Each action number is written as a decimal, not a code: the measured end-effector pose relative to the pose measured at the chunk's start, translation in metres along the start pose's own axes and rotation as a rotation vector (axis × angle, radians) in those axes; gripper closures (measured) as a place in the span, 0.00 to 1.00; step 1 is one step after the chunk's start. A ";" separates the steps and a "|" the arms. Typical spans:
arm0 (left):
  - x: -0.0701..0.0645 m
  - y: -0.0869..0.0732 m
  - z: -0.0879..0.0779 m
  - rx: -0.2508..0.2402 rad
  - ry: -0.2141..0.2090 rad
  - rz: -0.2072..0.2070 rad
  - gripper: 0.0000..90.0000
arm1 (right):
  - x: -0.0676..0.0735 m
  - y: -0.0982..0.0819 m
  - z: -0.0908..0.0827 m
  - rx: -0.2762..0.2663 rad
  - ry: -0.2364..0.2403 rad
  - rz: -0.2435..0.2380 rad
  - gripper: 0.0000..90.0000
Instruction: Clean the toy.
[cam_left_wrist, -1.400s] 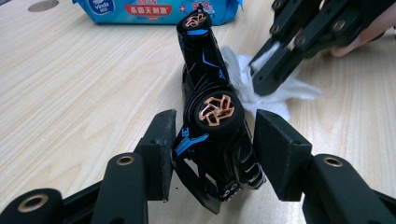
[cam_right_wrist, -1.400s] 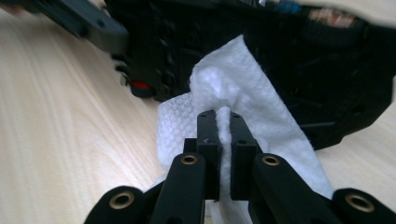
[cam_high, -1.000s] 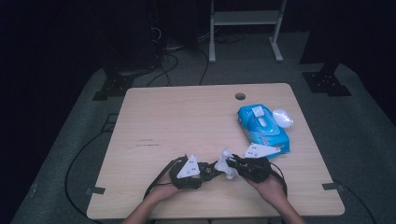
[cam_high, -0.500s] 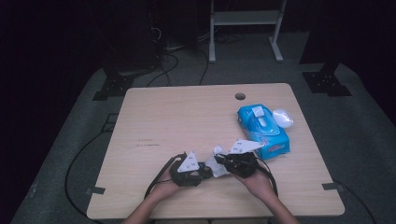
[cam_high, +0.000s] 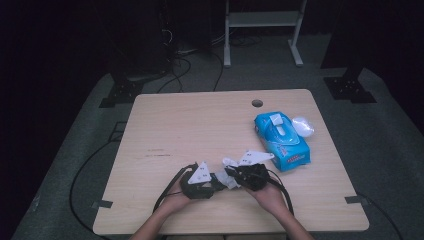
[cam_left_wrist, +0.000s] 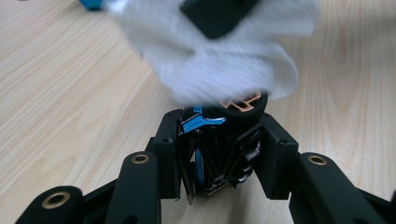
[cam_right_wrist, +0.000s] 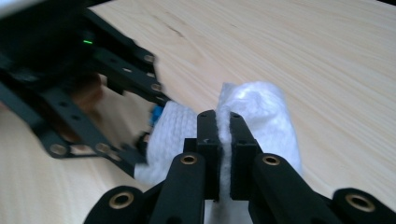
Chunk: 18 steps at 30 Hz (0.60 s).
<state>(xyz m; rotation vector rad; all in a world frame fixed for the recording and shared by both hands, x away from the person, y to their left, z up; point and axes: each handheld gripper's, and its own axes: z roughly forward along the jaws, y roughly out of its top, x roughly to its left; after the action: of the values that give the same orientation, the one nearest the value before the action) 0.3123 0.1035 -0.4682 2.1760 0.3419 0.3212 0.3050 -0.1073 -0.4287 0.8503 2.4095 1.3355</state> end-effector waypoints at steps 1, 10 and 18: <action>0.000 0.000 0.000 0.000 0.000 -0.001 0.64 | 0.003 0.001 0.003 -0.004 0.014 -0.006 0.95; 0.002 -0.001 -0.001 -0.005 0.005 -0.005 0.64 | 0.000 0.003 0.004 0.007 -0.045 -0.052 0.95; 0.003 -0.001 -0.001 -0.002 0.006 0.002 0.64 | 0.017 0.005 0.013 -0.018 0.023 -0.045 0.95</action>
<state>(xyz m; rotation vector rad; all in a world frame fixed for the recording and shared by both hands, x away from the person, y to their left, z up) 0.3142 0.1060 -0.4683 2.1740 0.3434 0.3293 0.2999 -0.0862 -0.4311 0.7756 2.4153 1.3549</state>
